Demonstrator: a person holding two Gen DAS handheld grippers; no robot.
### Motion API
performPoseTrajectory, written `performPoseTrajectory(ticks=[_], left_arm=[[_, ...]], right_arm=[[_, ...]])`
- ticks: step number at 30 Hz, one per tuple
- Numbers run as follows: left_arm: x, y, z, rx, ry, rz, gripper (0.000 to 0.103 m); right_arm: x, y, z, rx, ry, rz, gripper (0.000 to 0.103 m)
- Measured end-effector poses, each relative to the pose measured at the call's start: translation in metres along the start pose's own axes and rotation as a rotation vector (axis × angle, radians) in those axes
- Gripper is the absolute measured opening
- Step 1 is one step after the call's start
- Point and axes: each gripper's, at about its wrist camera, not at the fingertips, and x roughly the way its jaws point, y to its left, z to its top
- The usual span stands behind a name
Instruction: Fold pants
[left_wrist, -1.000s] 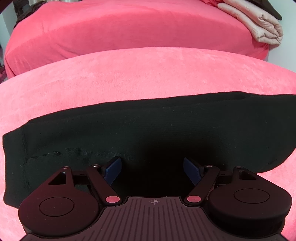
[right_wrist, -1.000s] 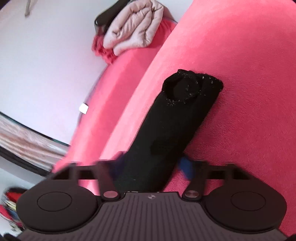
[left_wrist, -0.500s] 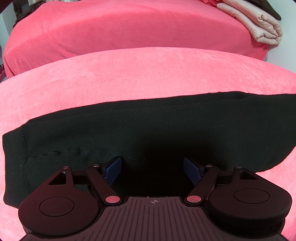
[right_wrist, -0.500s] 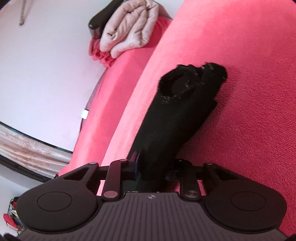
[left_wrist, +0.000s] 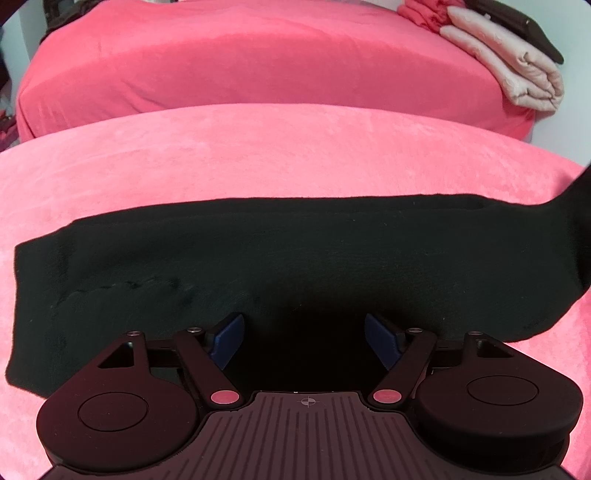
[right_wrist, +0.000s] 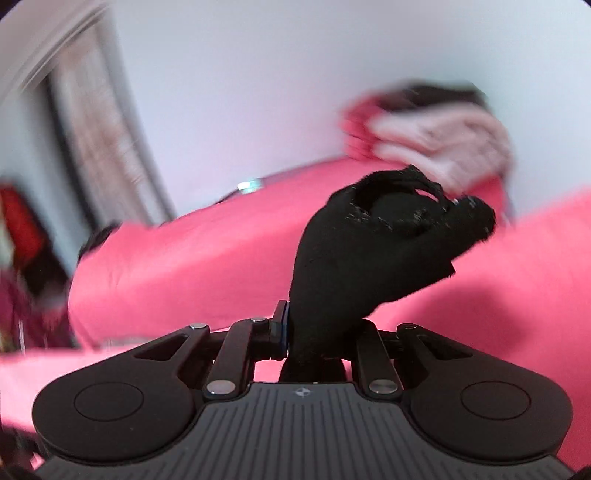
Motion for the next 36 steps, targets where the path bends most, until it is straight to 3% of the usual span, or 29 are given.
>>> performPoseTrajectory(ticks=[3,6,11,15,17,19,21,23,28,36], left_arm=[[-0.011,0.008,-0.008,-0.01,-0.016,0.0,0.103],[-0.023,0.018,-0.017,-0.021,-0.028,0.003,0.103],[-0.034,0.037,-0.033,-0.049,-0.033,0.01,0.103],[-0.04,0.051,-0.04,-0.066,-0.03,0.016,0.103],[-0.045,0.056,-0.041,-0.071,-0.038,0.018,0.103],[-0.051,0.06,-0.038,-0.08,-0.057,0.009,0.103],[-0.055,0.061,-0.031,-0.089,-0.077,-0.001,0.103],[-0.059,0.058,-0.022,-0.094,-0.102,-0.013,0.103],[-0.063,0.036,0.003,-0.065,-0.161,-0.063,0.103],[-0.035,-0.028,0.032,0.056,-0.158,-0.134,0.103]], right_arm=[[0.002,0.068,-0.018,-0.244,-0.023,0.021,0.018],[0.011,0.125,-0.049,-0.408,-0.007,0.083,0.018],[0.036,0.209,-0.13,-0.744,0.032,0.111,0.018],[0.046,0.243,-0.201,-1.031,0.125,0.13,0.026],[0.039,0.247,-0.22,-1.134,0.065,0.096,0.029],[0.031,0.245,-0.22,-1.138,0.047,0.107,0.038],[0.025,0.239,-0.214,-1.12,0.036,0.103,0.057],[0.015,0.233,-0.21,-1.112,0.021,0.106,0.062],[-0.012,0.201,-0.205,-1.11,-0.011,0.066,0.067],[-0.027,0.136,-0.198,-1.023,0.004,-0.13,0.069]])
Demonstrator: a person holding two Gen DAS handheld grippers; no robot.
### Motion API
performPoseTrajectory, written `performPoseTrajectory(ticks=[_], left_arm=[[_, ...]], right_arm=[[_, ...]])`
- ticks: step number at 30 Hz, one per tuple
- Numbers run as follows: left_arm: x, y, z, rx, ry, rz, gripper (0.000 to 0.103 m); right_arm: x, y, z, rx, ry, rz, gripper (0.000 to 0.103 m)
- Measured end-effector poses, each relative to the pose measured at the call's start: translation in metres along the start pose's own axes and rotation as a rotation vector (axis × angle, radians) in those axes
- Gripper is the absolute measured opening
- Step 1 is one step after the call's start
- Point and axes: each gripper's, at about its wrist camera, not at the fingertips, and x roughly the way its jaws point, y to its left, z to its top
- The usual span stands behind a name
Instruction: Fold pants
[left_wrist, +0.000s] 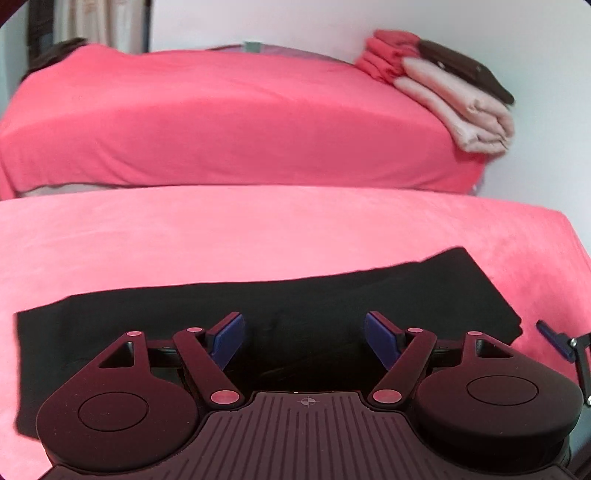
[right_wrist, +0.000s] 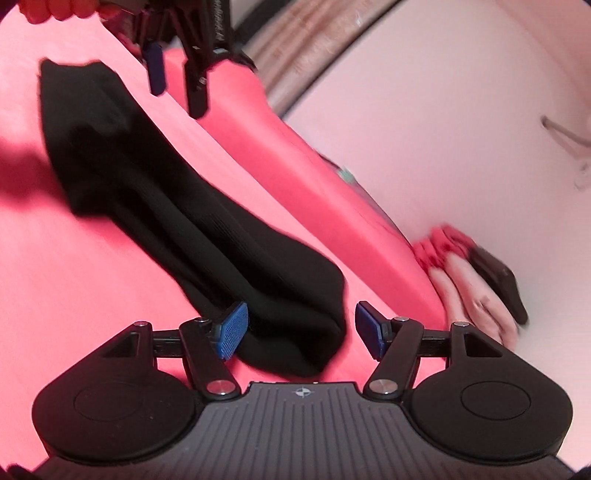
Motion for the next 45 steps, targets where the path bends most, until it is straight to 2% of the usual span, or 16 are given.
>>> performPoseTrajectory(ticks=[7,10,12,14,17,19,20,22,26,29,34,36,38,41,43,45], left_arm=[[0.042,-0.011,-0.008,0.032,0.107,0.011,0.103],[0.044,-0.003,-0.014,0.013,0.121,0.004,0.103],[0.042,0.001,-0.018,0.0,0.124,-0.003,0.103],[0.043,0.003,-0.02,-0.005,0.124,-0.005,0.103],[0.046,0.001,-0.022,-0.012,0.119,-0.003,0.103],[0.044,0.001,-0.025,-0.008,0.117,-0.001,0.103],[0.043,-0.001,-0.026,-0.005,0.118,-0.008,0.103],[0.043,-0.004,-0.029,-0.007,0.12,-0.032,0.103],[0.043,-0.012,-0.035,0.009,0.122,-0.05,0.103],[0.041,-0.021,-0.04,0.018,0.136,-0.124,0.103],[0.041,-0.046,-0.05,0.143,0.128,-0.126,0.103],[0.04,-0.047,-0.051,0.138,0.133,-0.16,0.103],[0.04,-0.047,-0.051,0.133,0.139,-0.187,0.103],[0.041,-0.049,-0.053,0.161,0.137,-0.171,0.103],[0.04,-0.047,-0.05,0.155,0.145,-0.178,0.103],[0.037,-0.043,-0.049,0.154,0.15,-0.183,0.103]], right_arm=[[0.028,-0.006,-0.008,-0.001,0.045,-0.055,0.069],[0.033,-0.019,-0.009,0.103,0.045,-0.123,0.069],[0.039,-0.026,-0.008,0.17,0.072,-0.091,0.068],[0.046,-0.017,-0.008,0.09,0.063,-0.046,0.066],[0.059,-0.013,-0.006,0.031,0.052,-0.058,0.066],[0.069,-0.025,-0.004,0.072,0.075,-0.094,0.055],[0.07,-0.038,-0.004,0.137,0.08,-0.092,0.055],[0.064,-0.056,-0.004,0.238,0.079,-0.082,0.055],[0.037,-0.061,-0.011,0.22,0.068,-0.081,0.055],[0.013,-0.074,-0.022,0.252,0.079,-0.096,0.055],[-0.01,-0.068,-0.051,0.205,0.157,-0.061,0.057],[-0.022,-0.071,-0.051,0.219,0.129,-0.102,0.057],[-0.029,-0.073,-0.054,0.265,0.155,-0.127,0.061],[-0.026,-0.059,-0.067,0.252,0.239,-0.045,0.06],[-0.036,-0.052,-0.067,0.169,0.195,-0.027,0.061],[-0.049,-0.052,-0.064,0.12,0.152,0.015,0.068]])
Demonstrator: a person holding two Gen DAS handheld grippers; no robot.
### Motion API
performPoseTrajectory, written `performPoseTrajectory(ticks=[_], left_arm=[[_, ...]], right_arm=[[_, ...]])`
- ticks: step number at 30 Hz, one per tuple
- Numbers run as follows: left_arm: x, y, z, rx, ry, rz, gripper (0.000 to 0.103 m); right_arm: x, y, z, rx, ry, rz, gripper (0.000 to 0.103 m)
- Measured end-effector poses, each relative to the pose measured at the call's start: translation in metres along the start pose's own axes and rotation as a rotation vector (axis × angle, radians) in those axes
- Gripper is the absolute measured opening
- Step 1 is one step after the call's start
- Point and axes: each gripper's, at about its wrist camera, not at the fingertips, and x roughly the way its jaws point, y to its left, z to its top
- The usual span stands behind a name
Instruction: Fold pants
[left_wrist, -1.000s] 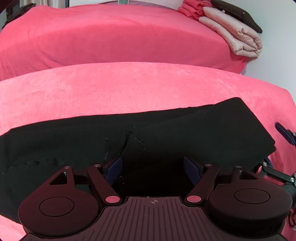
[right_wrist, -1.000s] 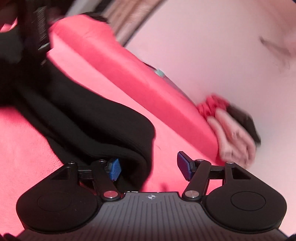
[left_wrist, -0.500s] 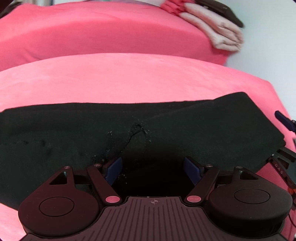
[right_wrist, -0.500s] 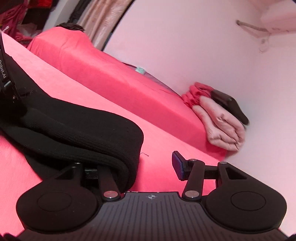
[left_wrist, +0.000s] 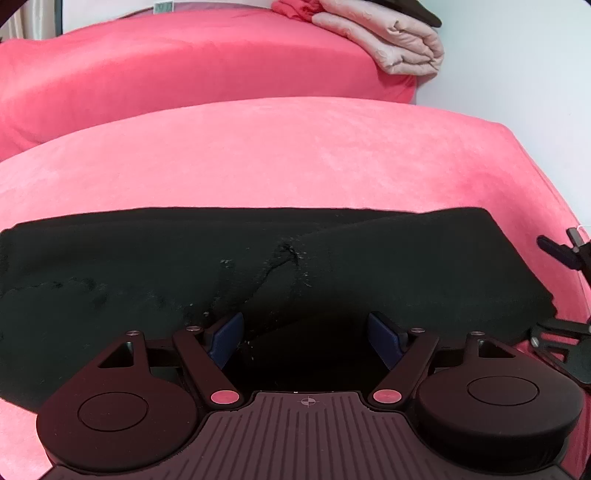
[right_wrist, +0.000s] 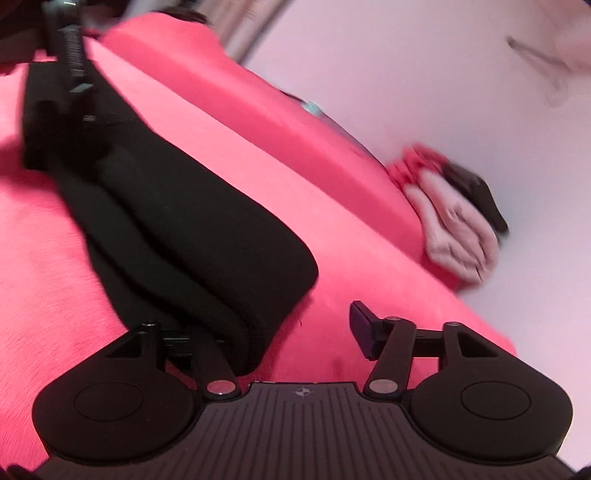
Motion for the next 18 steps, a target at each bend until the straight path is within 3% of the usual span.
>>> performPoseTrajectory(ticks=[5,8,9,12,15,18], left_arm=[[-0.01,0.017,-0.01,-0.027,0.023,0.026,0.103],[-0.017,0.029,-0.015,-0.085,0.019,0.037,0.103],[-0.019,0.031,-0.015,-0.101,0.012,0.048,0.103],[-0.027,0.032,-0.012,-0.129,-0.021,0.083,0.103],[-0.038,0.028,-0.008,-0.147,-0.075,0.08,0.103],[-0.048,0.018,0.001,-0.137,-0.123,0.074,0.103]], right_arm=[[-0.022,-0.002,-0.004,-0.092,-0.023,0.156,0.07],[-0.027,0.0,0.0,-0.148,-0.062,0.197,0.07],[-0.025,0.003,0.002,-0.185,-0.083,0.188,0.071],[-0.01,0.017,0.007,-0.326,-0.132,0.041,0.082],[-0.016,0.027,0.007,-0.393,-0.191,0.124,0.082],[-0.028,0.046,-0.013,-0.574,-0.305,0.094,0.082]])
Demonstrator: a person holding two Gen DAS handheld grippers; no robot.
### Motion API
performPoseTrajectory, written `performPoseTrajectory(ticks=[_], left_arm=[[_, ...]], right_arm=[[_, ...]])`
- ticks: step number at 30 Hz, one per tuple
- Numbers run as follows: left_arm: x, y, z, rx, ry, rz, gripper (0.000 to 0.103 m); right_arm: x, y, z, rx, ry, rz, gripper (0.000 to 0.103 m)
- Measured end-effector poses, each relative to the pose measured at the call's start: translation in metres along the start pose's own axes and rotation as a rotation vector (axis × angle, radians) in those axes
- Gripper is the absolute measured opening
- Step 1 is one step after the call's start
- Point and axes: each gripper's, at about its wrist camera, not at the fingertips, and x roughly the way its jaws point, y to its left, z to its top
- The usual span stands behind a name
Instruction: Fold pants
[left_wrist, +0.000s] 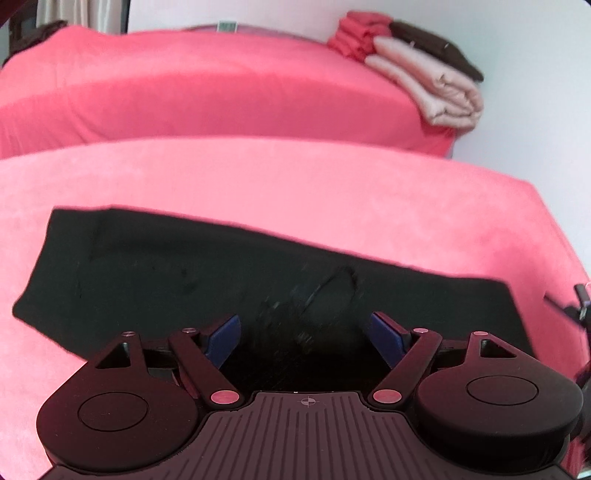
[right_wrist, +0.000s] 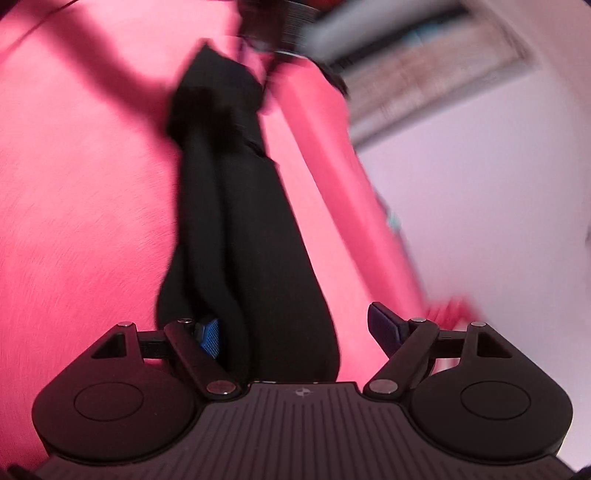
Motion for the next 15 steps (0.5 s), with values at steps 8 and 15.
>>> performPoseTrajectory(ticks=[8,15], left_arm=[[0.048,-0.034,0.004,0.128,0.097,0.029,0.103],[0.048,-0.01,-0.013,0.058,0.139,0.034,0.103]], right_arm=[[-0.032,-0.042,0.022,0.311,-0.149,0.158,0.091],[0.031,-0.096,0.024,0.792,0.147,0.121,0.049]])
